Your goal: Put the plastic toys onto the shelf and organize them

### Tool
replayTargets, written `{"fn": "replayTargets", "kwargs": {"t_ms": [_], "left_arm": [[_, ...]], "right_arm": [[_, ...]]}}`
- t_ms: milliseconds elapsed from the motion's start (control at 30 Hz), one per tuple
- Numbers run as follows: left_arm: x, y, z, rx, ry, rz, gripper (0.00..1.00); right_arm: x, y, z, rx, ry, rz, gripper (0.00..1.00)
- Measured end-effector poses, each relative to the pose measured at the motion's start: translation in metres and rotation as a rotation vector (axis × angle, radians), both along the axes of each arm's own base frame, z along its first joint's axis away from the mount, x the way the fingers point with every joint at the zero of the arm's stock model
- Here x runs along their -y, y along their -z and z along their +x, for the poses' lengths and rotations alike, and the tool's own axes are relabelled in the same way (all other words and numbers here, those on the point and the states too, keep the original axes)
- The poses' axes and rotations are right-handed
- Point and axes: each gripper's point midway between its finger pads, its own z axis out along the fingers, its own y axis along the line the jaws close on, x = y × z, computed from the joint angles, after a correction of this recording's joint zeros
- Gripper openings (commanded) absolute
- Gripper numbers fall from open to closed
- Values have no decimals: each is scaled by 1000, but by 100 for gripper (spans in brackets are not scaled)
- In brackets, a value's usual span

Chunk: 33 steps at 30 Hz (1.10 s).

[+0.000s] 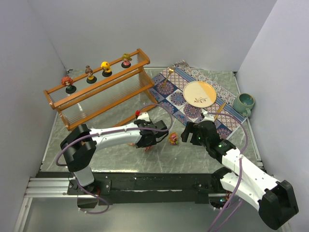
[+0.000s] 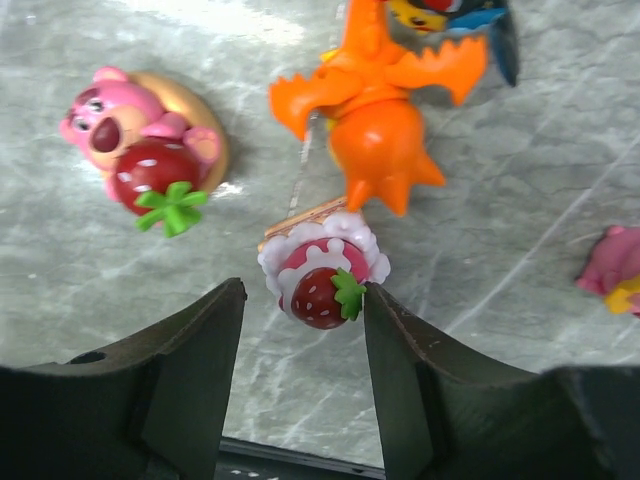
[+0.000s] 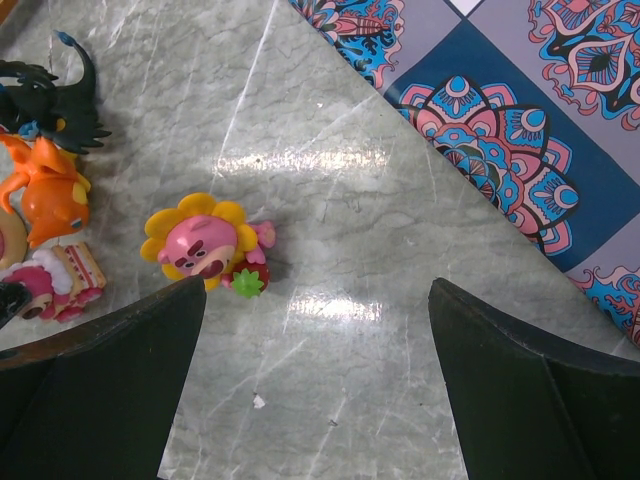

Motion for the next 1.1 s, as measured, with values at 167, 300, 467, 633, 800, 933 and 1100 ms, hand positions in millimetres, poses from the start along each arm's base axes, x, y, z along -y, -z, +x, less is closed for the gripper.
{"fn": "replayTargets", "kwargs": {"t_ms": [167,300,467,633,800,933,1100], "left_arm": [[-16,-1,-6,-6,-8,39,57],[-28,-1,-13,-14,-18,55,58],[-26,-5,-13,-4,-32,23,59],[-16,-5,-9,7,-47,-22,57],[-15,0,-6,17,-74,-21,54],[-17,2,-3,34,-88,-8,51],[-18,6,0,41,-90,5,41]], "right_arm": [[0,0,0,1,0,1,100],[0,-1,1,3,-1,2,100],[-2,0,0,4,-5,7,100],[-2,0,0,3,-8,9,100],[-3,-1,-1,3,-14,15,100],[-4,-2,-1,6,-18,20,100],[-5,-2,-1,5,-20,22,100]]}}
